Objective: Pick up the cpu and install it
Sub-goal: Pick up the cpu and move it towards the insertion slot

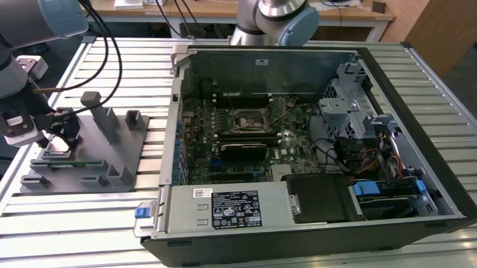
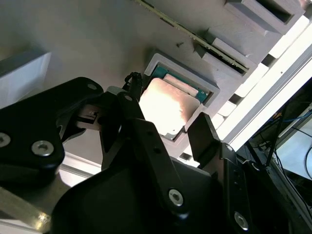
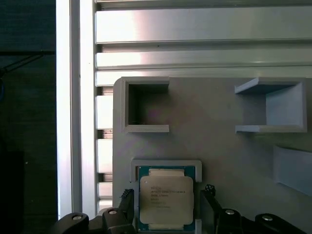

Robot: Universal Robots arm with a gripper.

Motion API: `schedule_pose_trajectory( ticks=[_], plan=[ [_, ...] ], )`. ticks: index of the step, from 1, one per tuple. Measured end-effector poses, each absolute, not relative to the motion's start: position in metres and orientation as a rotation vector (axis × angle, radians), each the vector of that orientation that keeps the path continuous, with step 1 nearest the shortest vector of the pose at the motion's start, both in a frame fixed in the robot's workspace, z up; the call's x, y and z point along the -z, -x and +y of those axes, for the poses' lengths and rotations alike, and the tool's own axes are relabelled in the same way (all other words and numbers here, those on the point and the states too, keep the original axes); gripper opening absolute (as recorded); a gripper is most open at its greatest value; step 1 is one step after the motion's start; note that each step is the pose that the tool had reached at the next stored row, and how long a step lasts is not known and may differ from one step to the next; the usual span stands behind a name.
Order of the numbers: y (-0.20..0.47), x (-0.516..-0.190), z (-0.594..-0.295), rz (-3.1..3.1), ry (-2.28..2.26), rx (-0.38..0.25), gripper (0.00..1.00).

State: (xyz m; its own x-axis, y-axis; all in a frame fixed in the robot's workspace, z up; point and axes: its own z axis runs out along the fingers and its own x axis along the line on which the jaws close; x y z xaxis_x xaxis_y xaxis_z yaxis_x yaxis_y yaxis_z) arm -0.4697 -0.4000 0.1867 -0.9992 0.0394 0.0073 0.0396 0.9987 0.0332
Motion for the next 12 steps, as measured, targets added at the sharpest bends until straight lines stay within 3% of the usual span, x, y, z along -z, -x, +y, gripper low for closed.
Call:
schedule_pose_trajectory(
  ticks=[4,7,12],
  plan=[
    [0.4701,-0.1864,-0.3998,-3.134,0.062,0.052,0.63],
    [0.4701,-0.1865,-0.3998,-3.134,0.062,0.052,0.53],
    [0.4701,-0.1867,-0.3998,-3.134,0.062,0.052,0.53]
  ],
)
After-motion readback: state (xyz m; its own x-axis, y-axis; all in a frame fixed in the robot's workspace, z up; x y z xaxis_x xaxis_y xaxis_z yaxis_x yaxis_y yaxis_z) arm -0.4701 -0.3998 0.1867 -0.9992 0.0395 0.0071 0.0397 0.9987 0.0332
